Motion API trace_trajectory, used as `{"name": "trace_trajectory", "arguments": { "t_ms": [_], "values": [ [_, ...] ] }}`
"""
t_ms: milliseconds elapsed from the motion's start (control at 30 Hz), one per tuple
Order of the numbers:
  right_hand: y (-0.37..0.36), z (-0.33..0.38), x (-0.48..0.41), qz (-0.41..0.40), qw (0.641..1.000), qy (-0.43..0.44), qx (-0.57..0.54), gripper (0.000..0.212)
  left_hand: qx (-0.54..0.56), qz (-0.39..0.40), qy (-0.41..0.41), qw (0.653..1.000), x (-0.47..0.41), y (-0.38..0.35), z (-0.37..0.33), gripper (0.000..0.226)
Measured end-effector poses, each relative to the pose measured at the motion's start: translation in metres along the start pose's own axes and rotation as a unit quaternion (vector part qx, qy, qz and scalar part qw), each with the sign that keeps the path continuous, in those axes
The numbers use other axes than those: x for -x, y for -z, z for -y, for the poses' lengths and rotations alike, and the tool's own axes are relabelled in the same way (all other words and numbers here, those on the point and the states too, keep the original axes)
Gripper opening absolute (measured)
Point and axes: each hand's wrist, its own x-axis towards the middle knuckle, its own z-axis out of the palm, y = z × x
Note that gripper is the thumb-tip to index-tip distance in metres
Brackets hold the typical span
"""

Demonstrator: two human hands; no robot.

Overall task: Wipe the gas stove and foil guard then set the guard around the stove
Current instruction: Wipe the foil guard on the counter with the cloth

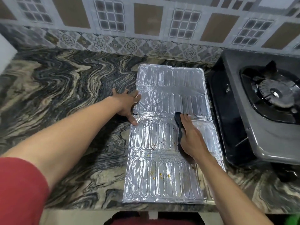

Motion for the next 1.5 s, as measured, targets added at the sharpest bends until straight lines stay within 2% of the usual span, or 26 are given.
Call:
{"name": "trace_trajectory", "arguments": {
  "t_ms": [67,133,300,500,700,1000,1300,1400,1500],
  "values": [
    [-0.012,0.016,0.007,0.066,0.995,0.062,0.048,0.085,-0.002,-0.004,-0.003,1.000,0.000,0.001,-0.001,0.138],
    [-0.029,0.031,0.008,0.093,0.985,0.109,0.095,0.093,0.001,-0.007,-0.004,1.000,0.000,0.000,-0.001,0.139],
    [-0.050,0.053,0.002,0.107,0.965,0.179,0.157,0.090,0.009,-0.010,-0.004,1.000,0.002,0.000,-0.001,0.140],
    [-0.061,0.051,0.022,0.139,0.944,0.250,0.163,0.086,0.008,-0.020,-0.005,1.000,0.003,-0.001,0.000,0.140],
    [-0.038,0.020,0.029,0.127,0.958,0.191,0.172,0.097,0.020,-0.020,0.001,1.000,0.003,-0.003,-0.001,0.139],
    [0.009,-0.027,0.022,0.084,0.982,0.050,0.160,0.097,0.018,-0.043,0.005,0.999,0.006,-0.008,-0.003,0.135],
    [0.002,-0.025,0.023,0.064,0.983,0.036,0.171,0.095,0.022,-0.050,-0.001,0.999,0.012,-0.019,0.001,0.124],
    [0.002,-0.024,0.022,0.066,0.983,0.030,0.168,0.096,-0.014,-0.071,-0.008,0.997,0.022,-0.015,-0.011,0.109],
    [0.002,-0.025,0.021,0.073,0.983,0.034,0.166,0.096,0.010,-0.119,-0.037,0.992,0.049,-0.029,-0.022,0.096]
  ]
}}
